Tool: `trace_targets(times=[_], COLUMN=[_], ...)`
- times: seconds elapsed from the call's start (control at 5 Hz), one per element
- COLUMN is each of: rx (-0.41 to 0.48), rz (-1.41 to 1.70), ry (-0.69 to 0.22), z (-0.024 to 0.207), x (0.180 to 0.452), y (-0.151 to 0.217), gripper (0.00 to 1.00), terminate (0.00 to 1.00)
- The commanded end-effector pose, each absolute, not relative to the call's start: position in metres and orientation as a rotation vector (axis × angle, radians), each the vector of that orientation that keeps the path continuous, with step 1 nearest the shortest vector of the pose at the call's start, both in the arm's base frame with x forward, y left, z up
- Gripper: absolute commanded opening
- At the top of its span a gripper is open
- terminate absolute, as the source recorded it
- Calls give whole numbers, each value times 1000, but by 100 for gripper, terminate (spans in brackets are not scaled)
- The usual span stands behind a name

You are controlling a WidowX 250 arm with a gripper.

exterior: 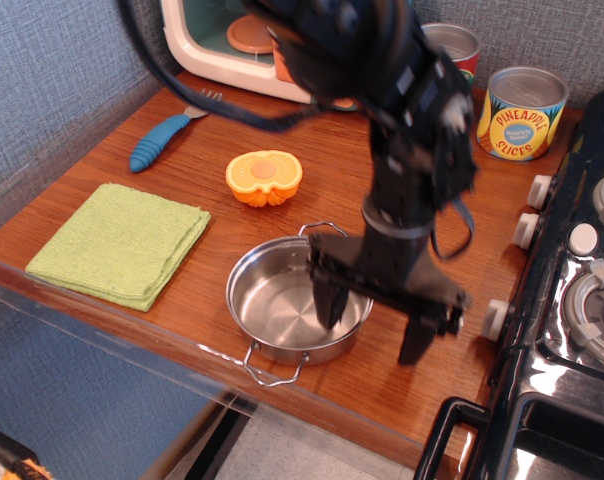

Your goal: PLACE THE PAN ON THE GREEN CLOTH

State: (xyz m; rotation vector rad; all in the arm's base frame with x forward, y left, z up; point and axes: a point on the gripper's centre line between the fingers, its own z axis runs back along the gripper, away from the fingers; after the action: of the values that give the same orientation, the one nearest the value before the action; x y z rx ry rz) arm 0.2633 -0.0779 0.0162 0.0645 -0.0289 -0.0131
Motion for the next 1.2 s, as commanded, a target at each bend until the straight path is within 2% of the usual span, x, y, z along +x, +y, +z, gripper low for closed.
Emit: trace_targets(times=[0.0,0.6,0.8,1.0], rx=[66,35,41,38], rz=[1,14,-82,-131], ry=[-55,-85,-117,-195], z=[5,18,32,72], x=[268,270,273,273], y=[-79,-65,-65,-59], gripper=[0,0,0,0], terminate=[0,0,0,0])
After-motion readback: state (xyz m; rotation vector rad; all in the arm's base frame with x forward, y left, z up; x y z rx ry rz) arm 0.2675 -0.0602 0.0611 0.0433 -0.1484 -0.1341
